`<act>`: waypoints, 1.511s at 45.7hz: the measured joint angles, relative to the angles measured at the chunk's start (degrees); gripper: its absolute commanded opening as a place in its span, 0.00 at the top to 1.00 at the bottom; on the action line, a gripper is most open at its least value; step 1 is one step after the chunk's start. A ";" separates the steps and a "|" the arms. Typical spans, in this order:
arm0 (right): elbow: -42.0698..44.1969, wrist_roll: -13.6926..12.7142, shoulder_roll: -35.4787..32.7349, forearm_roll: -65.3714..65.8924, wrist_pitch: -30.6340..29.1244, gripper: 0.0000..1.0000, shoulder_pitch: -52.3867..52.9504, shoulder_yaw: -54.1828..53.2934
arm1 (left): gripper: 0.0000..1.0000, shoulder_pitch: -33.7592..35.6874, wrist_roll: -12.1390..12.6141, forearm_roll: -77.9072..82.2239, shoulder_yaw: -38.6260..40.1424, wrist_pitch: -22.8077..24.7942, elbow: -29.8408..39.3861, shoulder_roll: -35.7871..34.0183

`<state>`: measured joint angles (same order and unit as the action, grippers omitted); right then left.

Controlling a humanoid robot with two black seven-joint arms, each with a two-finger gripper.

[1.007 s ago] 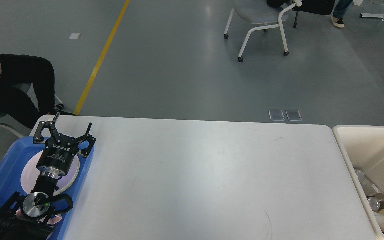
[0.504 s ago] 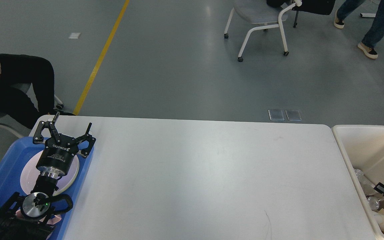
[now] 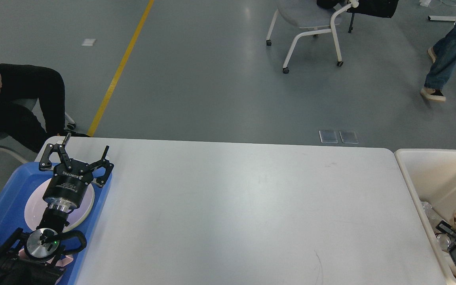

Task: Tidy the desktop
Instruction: 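Release the paper in the bin and raise the right gripper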

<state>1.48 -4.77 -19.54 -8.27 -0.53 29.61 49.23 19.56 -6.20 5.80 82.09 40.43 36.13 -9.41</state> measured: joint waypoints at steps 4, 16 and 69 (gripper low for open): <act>-0.12 0.03 0.17 -0.02 0.68 0.00 0.00 0.00 | 0.04 0.00 0.00 0.00 0.00 0.00 0.00 0.00; -0.15 0.28 0.20 -0.05 1.29 0.00 0.16 -0.14 | 0.04 0.03 0.00 0.00 0.00 0.00 0.00 0.00; -48.98 12.19 -17.21 -1.89 -4.62 0.00 4.90 -97.28 | 0.04 0.00 -0.04 0.01 0.00 0.00 0.00 -0.03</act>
<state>-47.50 7.42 -36.75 -10.15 -5.15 34.52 -48.05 19.56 -6.23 5.81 82.09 40.43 36.13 -9.44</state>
